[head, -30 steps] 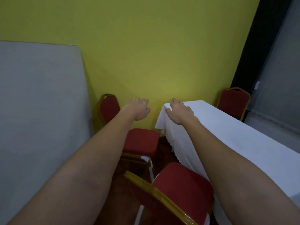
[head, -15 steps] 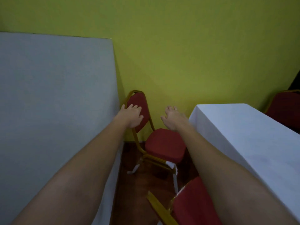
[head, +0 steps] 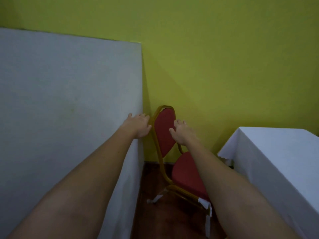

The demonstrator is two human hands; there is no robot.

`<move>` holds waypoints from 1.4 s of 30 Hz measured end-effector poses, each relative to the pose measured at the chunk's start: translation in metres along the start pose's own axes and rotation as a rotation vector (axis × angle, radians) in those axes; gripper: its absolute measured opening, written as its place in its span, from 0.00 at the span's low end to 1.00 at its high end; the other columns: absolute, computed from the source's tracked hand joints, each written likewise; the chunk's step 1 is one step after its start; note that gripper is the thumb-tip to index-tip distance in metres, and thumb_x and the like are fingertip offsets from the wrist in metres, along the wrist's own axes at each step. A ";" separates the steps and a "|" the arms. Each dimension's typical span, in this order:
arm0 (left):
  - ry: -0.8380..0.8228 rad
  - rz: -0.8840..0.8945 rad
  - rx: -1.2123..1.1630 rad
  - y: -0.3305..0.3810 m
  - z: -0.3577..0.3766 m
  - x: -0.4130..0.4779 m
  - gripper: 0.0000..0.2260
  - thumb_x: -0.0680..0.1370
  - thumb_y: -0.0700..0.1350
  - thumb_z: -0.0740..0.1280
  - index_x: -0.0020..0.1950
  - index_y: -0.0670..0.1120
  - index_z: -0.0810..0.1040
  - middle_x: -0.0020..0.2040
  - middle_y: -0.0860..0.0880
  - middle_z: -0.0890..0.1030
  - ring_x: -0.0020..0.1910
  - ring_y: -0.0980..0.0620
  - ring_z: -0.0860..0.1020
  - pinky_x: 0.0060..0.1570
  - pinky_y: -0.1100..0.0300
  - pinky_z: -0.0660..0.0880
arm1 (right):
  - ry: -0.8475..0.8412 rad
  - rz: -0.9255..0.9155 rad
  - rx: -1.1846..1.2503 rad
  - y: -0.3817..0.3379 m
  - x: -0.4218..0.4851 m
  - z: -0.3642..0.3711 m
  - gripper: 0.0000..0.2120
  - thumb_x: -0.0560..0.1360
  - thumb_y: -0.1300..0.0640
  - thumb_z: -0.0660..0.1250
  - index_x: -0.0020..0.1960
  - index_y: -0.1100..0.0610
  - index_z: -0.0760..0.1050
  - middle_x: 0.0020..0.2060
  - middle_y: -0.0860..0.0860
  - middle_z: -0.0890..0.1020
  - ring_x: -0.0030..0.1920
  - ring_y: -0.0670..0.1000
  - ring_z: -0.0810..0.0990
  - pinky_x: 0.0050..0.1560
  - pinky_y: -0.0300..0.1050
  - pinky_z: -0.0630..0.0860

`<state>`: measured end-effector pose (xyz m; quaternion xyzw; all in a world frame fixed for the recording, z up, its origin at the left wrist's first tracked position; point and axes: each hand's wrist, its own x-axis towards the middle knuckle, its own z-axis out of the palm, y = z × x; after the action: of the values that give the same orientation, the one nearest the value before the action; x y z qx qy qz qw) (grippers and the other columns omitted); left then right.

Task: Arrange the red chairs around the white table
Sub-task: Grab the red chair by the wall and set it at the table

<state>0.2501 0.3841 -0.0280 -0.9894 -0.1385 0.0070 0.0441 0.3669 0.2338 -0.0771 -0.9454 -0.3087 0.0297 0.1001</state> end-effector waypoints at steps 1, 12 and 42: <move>-0.011 -0.009 -0.003 -0.009 0.004 0.006 0.23 0.83 0.51 0.51 0.75 0.41 0.61 0.76 0.41 0.63 0.75 0.44 0.60 0.74 0.42 0.52 | -0.011 -0.001 -0.001 -0.002 0.011 0.003 0.29 0.82 0.48 0.48 0.79 0.60 0.48 0.79 0.53 0.51 0.79 0.56 0.46 0.75 0.59 0.57; -0.056 -0.087 0.000 -0.068 0.047 0.079 0.23 0.82 0.51 0.51 0.74 0.41 0.62 0.74 0.41 0.65 0.74 0.44 0.62 0.72 0.44 0.56 | -0.077 -0.046 -0.019 -0.029 0.138 0.050 0.30 0.82 0.48 0.49 0.79 0.60 0.47 0.79 0.53 0.49 0.79 0.57 0.45 0.75 0.61 0.54; -0.271 -0.080 -0.476 -0.063 0.178 0.514 0.27 0.83 0.49 0.56 0.76 0.36 0.54 0.74 0.34 0.65 0.72 0.37 0.66 0.70 0.52 0.64 | -0.183 0.124 0.342 0.020 0.405 0.224 0.55 0.71 0.35 0.65 0.77 0.62 0.33 0.78 0.57 0.39 0.79 0.57 0.45 0.73 0.60 0.59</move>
<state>0.7230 0.6007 -0.2009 -0.9557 -0.1797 0.1050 -0.2081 0.6796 0.4953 -0.2983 -0.9252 -0.2482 0.1734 0.2287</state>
